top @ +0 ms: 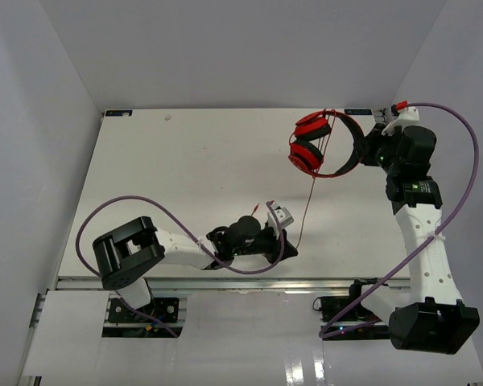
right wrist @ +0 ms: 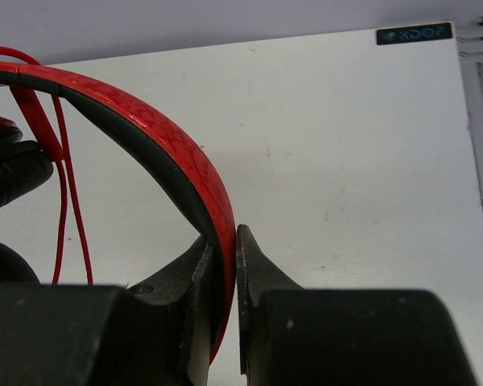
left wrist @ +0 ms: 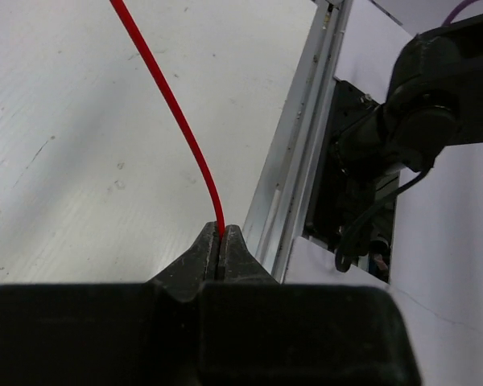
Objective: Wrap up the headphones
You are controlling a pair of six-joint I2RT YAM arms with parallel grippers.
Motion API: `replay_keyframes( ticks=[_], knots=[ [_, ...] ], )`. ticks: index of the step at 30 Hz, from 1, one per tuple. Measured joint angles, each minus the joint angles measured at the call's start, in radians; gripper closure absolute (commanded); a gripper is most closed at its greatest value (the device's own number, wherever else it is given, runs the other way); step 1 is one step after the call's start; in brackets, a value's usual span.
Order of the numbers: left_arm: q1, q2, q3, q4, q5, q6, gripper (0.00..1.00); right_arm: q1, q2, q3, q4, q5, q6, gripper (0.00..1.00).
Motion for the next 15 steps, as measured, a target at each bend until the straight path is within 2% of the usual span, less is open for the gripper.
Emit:
replay_keyframes(
  ticks=[4,9,15],
  knots=[
    [-0.051,-0.083,0.036,-0.123,-0.051,0.056,1.0,0.025,-0.011,-0.088,0.063,0.15,-0.019,0.92],
    [-0.078,-0.157,0.096,-0.307,-0.108,0.12,1.0,0.08,-0.017,-0.205,0.158,0.289,-0.12,0.92],
    [-0.082,-0.256,0.212,-0.56,-0.215,0.23,1.0,0.094,-0.024,-0.351,0.254,0.356,-0.301,0.92]
  ],
)
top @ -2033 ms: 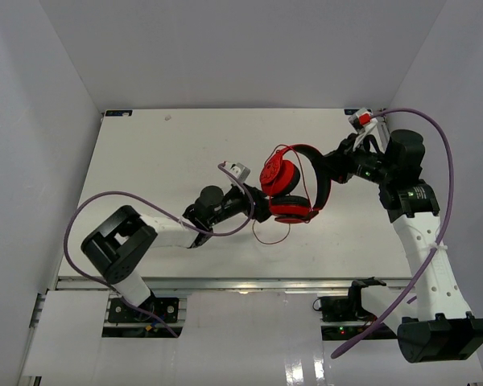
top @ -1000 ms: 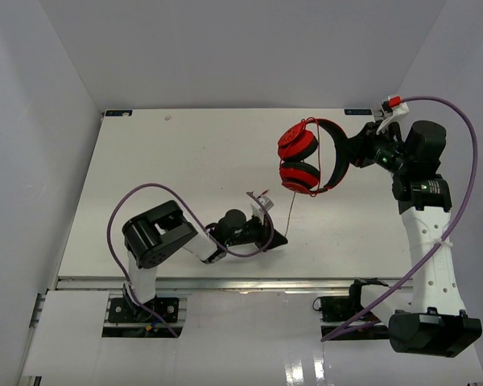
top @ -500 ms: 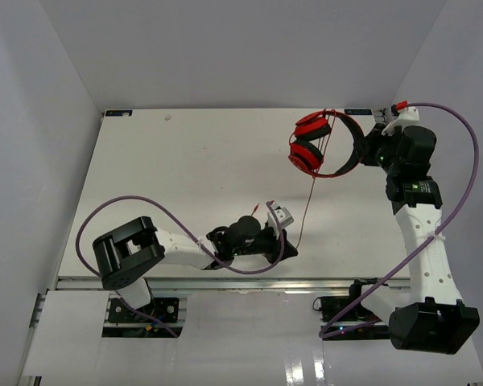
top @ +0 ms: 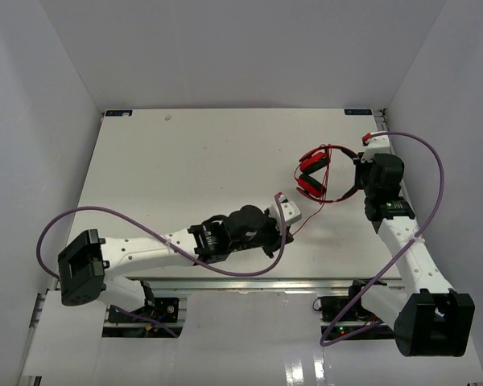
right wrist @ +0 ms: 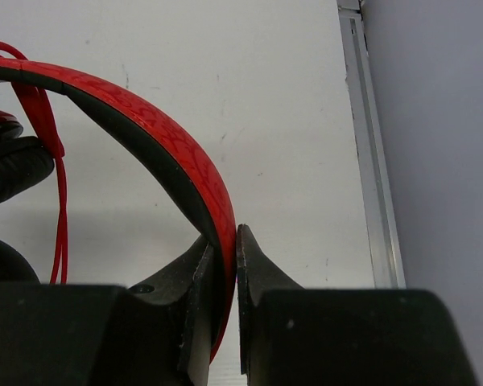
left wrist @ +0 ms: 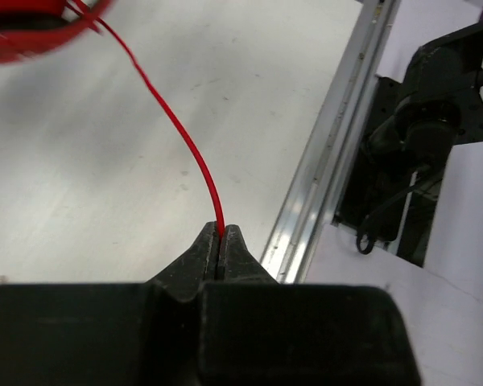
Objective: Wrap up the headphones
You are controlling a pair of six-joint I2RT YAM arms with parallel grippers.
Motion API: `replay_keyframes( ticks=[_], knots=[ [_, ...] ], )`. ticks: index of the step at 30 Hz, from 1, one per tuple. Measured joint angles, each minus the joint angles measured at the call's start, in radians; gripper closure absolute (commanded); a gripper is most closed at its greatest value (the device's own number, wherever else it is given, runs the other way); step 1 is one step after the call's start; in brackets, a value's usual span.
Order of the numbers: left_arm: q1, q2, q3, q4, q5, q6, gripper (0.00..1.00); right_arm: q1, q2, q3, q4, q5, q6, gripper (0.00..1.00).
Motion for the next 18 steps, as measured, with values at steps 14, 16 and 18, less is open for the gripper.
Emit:
replay_keyframes(
  ticks=[14,16,18],
  knots=[
    [0.089,0.067,0.379,-0.262,-0.189,0.317,1.0,0.008,-0.129,-0.04,-0.101,-0.399,-0.382,0.92],
    [0.128,0.103,0.405,-0.272,-0.187,0.335,1.0,0.008,-0.14,-0.04,-0.131,-0.448,-0.414,0.92],
    [0.161,0.126,0.415,-0.282,-0.182,0.347,1.0,0.008,-0.151,-0.04,-0.156,-0.488,-0.436,0.92]
  ],
)
